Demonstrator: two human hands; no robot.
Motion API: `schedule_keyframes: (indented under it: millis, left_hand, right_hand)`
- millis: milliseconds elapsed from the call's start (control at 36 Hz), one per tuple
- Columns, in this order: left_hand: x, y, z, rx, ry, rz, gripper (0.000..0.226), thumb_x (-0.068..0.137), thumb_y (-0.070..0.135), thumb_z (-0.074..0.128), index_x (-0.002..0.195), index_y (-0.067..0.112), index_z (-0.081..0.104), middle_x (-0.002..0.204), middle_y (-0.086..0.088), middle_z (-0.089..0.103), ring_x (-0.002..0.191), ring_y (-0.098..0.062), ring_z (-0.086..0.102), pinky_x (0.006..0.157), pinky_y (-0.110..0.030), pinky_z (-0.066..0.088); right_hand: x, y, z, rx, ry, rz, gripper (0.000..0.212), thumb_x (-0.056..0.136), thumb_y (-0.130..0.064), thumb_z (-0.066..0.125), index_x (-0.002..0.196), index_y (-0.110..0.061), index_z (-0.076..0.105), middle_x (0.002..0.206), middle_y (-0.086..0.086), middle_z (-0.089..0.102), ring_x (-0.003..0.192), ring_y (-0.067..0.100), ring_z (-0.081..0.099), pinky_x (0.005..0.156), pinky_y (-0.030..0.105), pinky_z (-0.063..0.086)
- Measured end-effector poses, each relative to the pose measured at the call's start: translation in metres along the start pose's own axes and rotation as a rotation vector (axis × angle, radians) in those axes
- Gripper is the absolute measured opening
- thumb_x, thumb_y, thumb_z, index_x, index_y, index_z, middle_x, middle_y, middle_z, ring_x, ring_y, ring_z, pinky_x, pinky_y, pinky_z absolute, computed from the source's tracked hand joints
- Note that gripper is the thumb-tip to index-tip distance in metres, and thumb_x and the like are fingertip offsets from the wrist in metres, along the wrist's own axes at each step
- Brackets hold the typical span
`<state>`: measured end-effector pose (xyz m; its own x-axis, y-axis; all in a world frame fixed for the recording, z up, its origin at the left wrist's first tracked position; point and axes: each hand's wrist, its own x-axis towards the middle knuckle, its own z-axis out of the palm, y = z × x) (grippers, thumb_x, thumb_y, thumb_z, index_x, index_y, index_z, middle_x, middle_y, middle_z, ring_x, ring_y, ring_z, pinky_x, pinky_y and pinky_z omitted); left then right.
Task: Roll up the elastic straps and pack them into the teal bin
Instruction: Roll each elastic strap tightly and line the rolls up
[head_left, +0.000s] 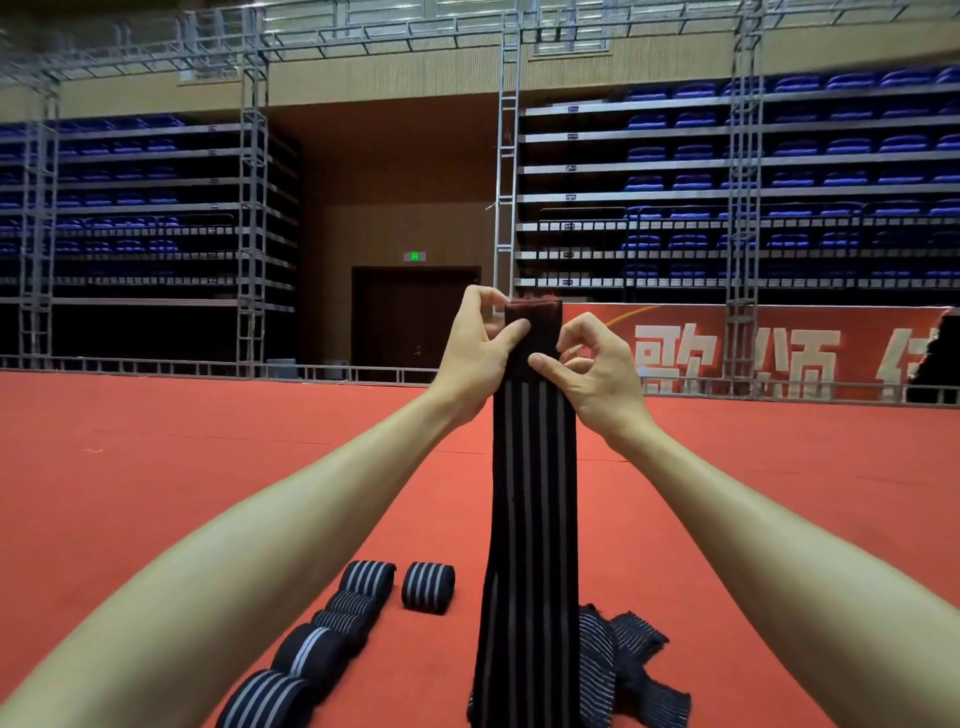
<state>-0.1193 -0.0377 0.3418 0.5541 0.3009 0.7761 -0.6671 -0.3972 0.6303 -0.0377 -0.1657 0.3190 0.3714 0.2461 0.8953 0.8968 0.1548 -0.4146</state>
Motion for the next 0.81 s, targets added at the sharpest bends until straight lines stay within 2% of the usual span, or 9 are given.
schedule_keyframes:
  millis: [83,167,306,444,500,583,639,722,806]
  left_hand:
    - [0.0009,-0.0013,-0.0006,0.026,-0.002,0.034,0.017,0.095,0.005,0.061,0.107,0.012,0.051,0.092,-0.013,0.067,0.076,-0.016,0.067,0.065,-0.029,0.056]
    - [0.0008,-0.0026,-0.0007,0.045,-0.007,0.047,0.012,0.096,0.006,0.062,0.107,0.004,0.059,0.087,-0.004,0.07,0.076,-0.008,0.069,0.068,-0.023,0.055]
    - [-0.0002,-0.0025,-0.0004,0.052,0.016,0.073,0.008,0.096,0.005,0.061,0.101,-0.001,0.061,0.083,-0.005,0.07,0.076,-0.008,0.067,0.069,-0.025,0.055]
    - [0.0007,-0.0007,-0.0002,-0.066,0.001,0.04,0.005,0.098,0.004,0.057,0.093,0.005,0.059,0.084,-0.009,0.07,0.079,-0.022,0.068,0.076,-0.043,0.056]
    - [0.0021,0.0001,-0.0005,-0.116,0.013,0.022,0.011,0.098,0.003,0.057,0.088,0.009,0.058,0.082,-0.011,0.069,0.078,-0.024,0.065,0.073,-0.04,0.053]
    - [0.0032,0.001,-0.0008,-0.193,0.009,-0.029,0.014,0.097,0.003,0.057,0.086,0.01,0.059,0.074,-0.007,0.069,0.071,-0.025,0.063,0.066,-0.035,0.053]
    - [0.0033,0.0016,-0.0013,-0.21,0.003,-0.05,0.013,0.097,0.002,0.057,0.086,0.009,0.06,0.072,-0.004,0.07,0.066,-0.022,0.064,0.062,-0.034,0.053]
    - [0.0043,0.0026,-0.0025,-0.214,0.01,-0.062,0.013,0.097,0.002,0.057,0.086,0.008,0.06,0.074,-0.006,0.069,0.067,-0.022,0.066,0.064,-0.036,0.057]
    - [0.005,0.0039,-0.0033,-0.206,0.017,-0.07,0.013,0.097,0.004,0.058,0.086,0.009,0.061,0.08,-0.011,0.067,0.076,-0.026,0.065,0.076,-0.045,0.057]
  right_hand:
    - [-0.001,0.0001,-0.0007,0.003,-0.017,-0.018,0.029,0.083,-0.013,0.079,0.081,-0.014,0.05,0.075,-0.007,0.047,0.054,0.003,0.043,0.052,0.017,0.039]
    - [-0.0007,0.0009,-0.0014,0.011,-0.037,-0.012,0.028,0.084,-0.011,0.078,0.084,-0.007,0.05,0.078,0.0,0.049,0.06,0.013,0.05,0.054,0.026,0.044]
    - [0.0,-0.0004,0.0026,-0.011,-0.025,-0.061,0.036,0.085,-0.007,0.075,0.084,-0.029,0.046,0.085,-0.009,0.048,0.069,0.008,0.047,0.061,0.014,0.042]
    - [0.0019,0.0002,0.0038,0.023,-0.102,-0.075,0.023,0.084,-0.024,0.071,0.101,-0.032,0.058,0.097,-0.002,0.064,0.075,0.021,0.063,0.069,0.033,0.052]
    - [0.0022,-0.0001,0.0044,0.037,-0.105,-0.084,0.025,0.085,-0.022,0.072,0.106,-0.029,0.061,0.096,-0.005,0.065,0.077,0.017,0.064,0.07,0.035,0.052]
    - [0.0004,-0.0033,0.0056,0.087,-0.107,-0.054,0.022,0.084,-0.022,0.071,0.097,-0.038,0.064,0.093,-0.003,0.066,0.077,0.039,0.065,0.071,0.05,0.057]
    - [-0.0012,-0.006,0.0058,0.107,-0.095,-0.044,0.021,0.085,-0.016,0.072,0.093,-0.034,0.064,0.091,0.001,0.064,0.077,0.047,0.062,0.069,0.057,0.055]
    - [-0.0044,-0.0089,0.0046,0.157,-0.135,-0.014,0.023,0.088,-0.008,0.072,0.098,-0.026,0.062,0.096,-0.002,0.063,0.084,0.043,0.065,0.075,0.059,0.055]
    - [-0.0061,-0.0078,0.0048,0.115,-0.18,-0.039,0.028,0.085,-0.013,0.072,0.103,-0.03,0.06,0.103,-0.015,0.062,0.101,0.031,0.064,0.088,0.057,0.053]
